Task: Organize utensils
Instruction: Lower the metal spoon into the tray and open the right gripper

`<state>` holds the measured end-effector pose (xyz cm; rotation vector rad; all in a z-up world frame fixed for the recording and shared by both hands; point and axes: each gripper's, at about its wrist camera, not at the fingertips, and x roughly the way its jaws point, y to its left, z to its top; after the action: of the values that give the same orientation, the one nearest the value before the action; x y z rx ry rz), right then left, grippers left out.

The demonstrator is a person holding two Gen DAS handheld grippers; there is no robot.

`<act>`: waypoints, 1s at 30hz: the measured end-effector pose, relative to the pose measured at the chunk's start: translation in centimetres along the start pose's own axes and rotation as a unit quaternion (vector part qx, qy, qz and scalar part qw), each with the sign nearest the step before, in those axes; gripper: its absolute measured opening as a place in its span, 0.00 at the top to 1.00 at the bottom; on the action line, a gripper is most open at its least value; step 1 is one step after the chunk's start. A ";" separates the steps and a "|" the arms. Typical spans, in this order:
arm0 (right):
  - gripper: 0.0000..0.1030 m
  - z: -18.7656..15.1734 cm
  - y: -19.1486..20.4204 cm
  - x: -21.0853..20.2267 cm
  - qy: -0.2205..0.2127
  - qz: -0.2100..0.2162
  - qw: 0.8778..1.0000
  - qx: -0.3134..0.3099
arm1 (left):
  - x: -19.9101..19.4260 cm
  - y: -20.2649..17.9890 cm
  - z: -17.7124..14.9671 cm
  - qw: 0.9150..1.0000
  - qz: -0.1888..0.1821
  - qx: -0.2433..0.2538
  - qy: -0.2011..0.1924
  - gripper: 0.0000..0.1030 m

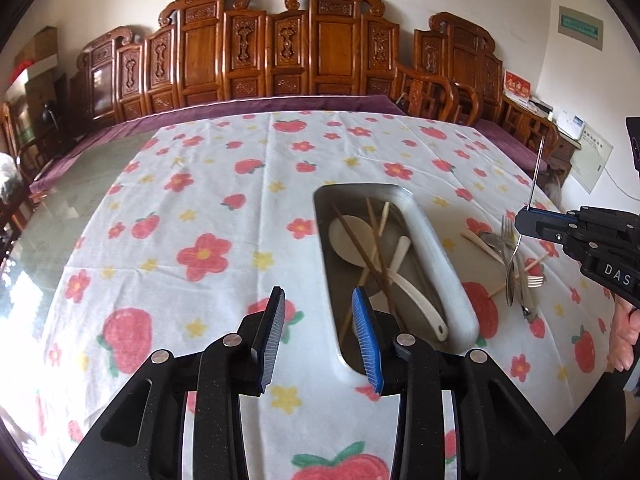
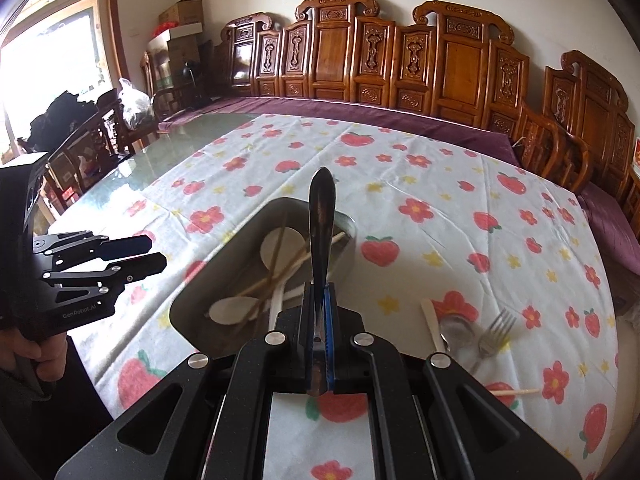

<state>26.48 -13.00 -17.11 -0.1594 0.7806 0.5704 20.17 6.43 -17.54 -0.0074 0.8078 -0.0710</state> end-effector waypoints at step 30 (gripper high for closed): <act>0.93 -0.7 4.7 10.1 0.089 0.025 0.996 0.000 | -0.4 2.7 0.3 0.999 0.017 -0.025 -0.012 0.68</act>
<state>29.31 -5.00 -24.40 -0.1934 0.9589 0.6097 20.25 9.17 -17.10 -0.0417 0.7863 -0.0190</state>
